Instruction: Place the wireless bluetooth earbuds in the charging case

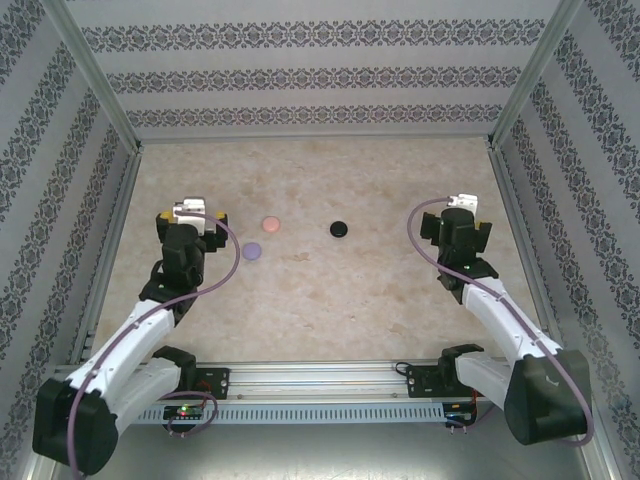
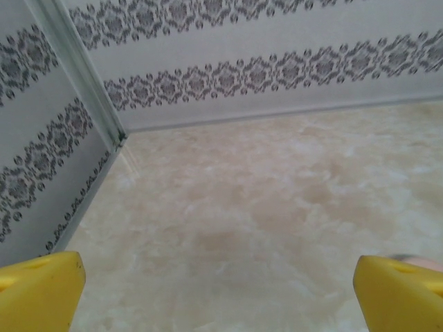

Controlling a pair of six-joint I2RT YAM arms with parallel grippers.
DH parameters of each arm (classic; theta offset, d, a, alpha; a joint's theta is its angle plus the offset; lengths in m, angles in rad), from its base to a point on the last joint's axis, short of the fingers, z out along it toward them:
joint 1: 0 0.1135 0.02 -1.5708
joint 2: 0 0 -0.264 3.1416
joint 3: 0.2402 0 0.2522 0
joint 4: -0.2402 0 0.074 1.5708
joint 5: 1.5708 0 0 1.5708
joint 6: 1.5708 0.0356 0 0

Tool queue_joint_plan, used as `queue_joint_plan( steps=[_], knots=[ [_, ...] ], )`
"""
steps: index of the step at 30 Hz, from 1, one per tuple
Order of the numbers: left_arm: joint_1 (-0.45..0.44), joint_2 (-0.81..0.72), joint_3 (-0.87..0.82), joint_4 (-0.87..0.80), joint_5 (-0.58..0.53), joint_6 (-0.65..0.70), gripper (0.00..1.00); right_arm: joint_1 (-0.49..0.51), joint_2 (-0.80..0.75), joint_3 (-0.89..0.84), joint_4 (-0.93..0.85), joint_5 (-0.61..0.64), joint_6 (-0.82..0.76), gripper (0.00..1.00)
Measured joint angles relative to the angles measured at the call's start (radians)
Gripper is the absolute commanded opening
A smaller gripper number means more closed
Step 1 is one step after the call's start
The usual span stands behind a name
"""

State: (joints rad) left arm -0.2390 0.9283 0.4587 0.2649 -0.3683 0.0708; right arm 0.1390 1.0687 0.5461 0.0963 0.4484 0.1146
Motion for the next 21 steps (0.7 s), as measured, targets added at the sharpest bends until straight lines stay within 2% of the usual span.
queue_joint_plan(
  steps=[7,12,16,18,21],
  knots=[
    [0.05,0.326,-0.17,0.372,0.058,0.008,0.99,0.0,0.107,-0.101,0.27,-0.023,-0.064,0.98],
    [0.076,0.535,-0.186,0.586,0.088,0.008,0.99,0.0,0.224,-0.156,0.496,-0.067,-0.096,0.98],
    [0.149,0.578,-0.182,0.64,0.167,-0.013,0.99,0.0,0.346,-0.223,0.686,-0.114,-0.116,0.98],
    [0.176,0.603,-0.181,0.695,0.206,-0.019,0.99,-0.011,0.371,-0.233,0.703,-0.146,-0.119,0.98],
    [0.187,0.616,-0.173,0.7,0.28,-0.02,0.99,-0.046,0.405,-0.246,0.818,-0.183,-0.117,0.98]
  ],
)
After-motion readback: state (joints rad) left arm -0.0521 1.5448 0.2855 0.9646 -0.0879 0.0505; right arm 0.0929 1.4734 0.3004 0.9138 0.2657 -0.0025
